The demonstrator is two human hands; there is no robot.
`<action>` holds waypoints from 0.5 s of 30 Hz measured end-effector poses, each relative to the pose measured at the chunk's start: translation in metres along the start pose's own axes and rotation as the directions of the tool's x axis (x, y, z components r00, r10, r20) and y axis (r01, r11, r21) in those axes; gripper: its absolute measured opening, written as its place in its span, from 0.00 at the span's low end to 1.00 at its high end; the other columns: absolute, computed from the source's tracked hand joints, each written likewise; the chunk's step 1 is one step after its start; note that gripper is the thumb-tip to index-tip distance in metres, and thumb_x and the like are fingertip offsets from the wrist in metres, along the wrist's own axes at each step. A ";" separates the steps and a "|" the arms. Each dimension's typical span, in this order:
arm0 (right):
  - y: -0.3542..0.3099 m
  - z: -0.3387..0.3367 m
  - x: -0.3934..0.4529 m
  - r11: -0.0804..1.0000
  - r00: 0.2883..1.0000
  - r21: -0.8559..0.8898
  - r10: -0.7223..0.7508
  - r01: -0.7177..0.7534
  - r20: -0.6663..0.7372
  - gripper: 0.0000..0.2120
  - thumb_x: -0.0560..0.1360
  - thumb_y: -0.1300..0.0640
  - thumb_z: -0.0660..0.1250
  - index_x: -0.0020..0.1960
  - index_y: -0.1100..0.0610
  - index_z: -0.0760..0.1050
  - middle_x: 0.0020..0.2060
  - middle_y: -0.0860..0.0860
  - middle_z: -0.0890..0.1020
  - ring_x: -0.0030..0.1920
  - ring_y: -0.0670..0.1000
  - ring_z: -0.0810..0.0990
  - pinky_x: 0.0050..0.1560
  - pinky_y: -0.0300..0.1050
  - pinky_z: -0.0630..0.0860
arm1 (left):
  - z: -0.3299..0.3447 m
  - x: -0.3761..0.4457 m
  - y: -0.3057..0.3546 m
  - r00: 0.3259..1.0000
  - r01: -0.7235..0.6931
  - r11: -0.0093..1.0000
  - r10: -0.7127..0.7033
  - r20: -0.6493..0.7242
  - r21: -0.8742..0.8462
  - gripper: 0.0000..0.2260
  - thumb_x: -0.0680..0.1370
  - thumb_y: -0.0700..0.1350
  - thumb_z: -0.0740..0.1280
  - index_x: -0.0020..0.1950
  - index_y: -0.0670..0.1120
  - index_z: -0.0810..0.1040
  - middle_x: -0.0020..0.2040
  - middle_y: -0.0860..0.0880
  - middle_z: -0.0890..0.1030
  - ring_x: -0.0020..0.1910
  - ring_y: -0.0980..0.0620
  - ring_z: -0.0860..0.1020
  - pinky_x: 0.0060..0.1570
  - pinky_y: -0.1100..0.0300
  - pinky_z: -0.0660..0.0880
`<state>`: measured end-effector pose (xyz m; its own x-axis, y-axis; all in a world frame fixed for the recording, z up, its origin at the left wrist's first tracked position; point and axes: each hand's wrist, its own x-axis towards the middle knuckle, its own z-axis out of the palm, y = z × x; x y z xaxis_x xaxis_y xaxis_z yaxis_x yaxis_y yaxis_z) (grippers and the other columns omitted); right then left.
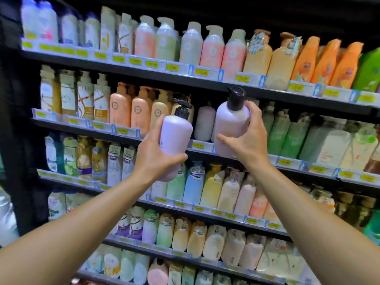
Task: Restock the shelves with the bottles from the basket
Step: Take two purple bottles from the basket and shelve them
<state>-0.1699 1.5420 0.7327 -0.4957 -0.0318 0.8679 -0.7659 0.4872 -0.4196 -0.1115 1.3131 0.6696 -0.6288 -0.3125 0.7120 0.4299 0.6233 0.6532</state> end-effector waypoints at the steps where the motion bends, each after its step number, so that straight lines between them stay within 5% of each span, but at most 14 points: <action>1: 0.006 0.008 0.007 1.000 1.000 0.006 -0.020 0.020 -0.008 0.45 0.59 0.56 0.83 0.71 0.53 0.65 0.63 0.45 0.73 0.63 0.48 0.73 0.63 0.39 0.68 | 0.003 0.007 -0.004 1.000 -0.007 1.000 0.007 -0.004 -0.005 0.49 0.58 0.57 0.77 0.75 0.65 0.58 0.62 0.54 0.77 0.54 0.48 0.76 0.51 0.55 0.74; 4: 0.028 0.029 0.025 0.998 0.998 0.022 -0.064 0.064 0.001 0.45 0.59 0.57 0.83 0.71 0.53 0.66 0.65 0.49 0.74 0.61 0.48 0.73 0.59 0.34 0.67 | 0.012 0.024 -0.017 0.999 -0.039 0.999 0.038 -0.030 -0.012 0.48 0.58 0.57 0.76 0.74 0.67 0.58 0.60 0.54 0.77 0.53 0.48 0.76 0.51 0.54 0.76; 8: 0.058 0.056 0.046 0.991 0.991 0.050 -0.123 0.120 0.054 0.44 0.61 0.60 0.82 0.72 0.54 0.65 0.66 0.48 0.72 0.60 0.43 0.70 0.55 0.20 0.60 | 0.023 0.042 -0.031 0.997 -0.030 1.000 0.029 -0.069 -0.002 0.47 0.58 0.58 0.76 0.71 0.74 0.56 0.54 0.64 0.76 0.47 0.58 0.76 0.42 0.69 0.70; 11: 0.077 0.074 0.055 0.990 0.989 0.077 -0.122 0.115 0.085 0.45 0.61 0.60 0.82 0.73 0.51 0.65 0.66 0.45 0.71 0.61 0.46 0.71 0.57 0.27 0.65 | 0.031 0.052 -0.040 0.996 -0.017 1.000 0.018 -0.090 0.013 0.46 0.57 0.59 0.75 0.68 0.78 0.55 0.52 0.69 0.75 0.49 0.66 0.76 0.40 0.70 0.70; 15: 0.097 0.095 0.059 0.994 0.991 0.094 -0.069 0.059 0.110 0.45 0.60 0.57 0.82 0.72 0.51 0.65 0.65 0.49 0.73 0.61 0.49 0.72 0.57 0.32 0.65 | 0.042 0.062 -0.050 0.994 -0.022 0.999 0.026 -0.106 0.042 0.46 0.59 0.57 0.76 0.71 0.74 0.56 0.54 0.63 0.75 0.48 0.60 0.76 0.43 0.67 0.73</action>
<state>-0.3124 1.5041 0.7175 -0.4838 -0.1615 0.8601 -0.8288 0.4001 -0.3911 -0.1991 1.2923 0.6699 -0.5449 -0.3706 0.7522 0.4158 0.6596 0.6262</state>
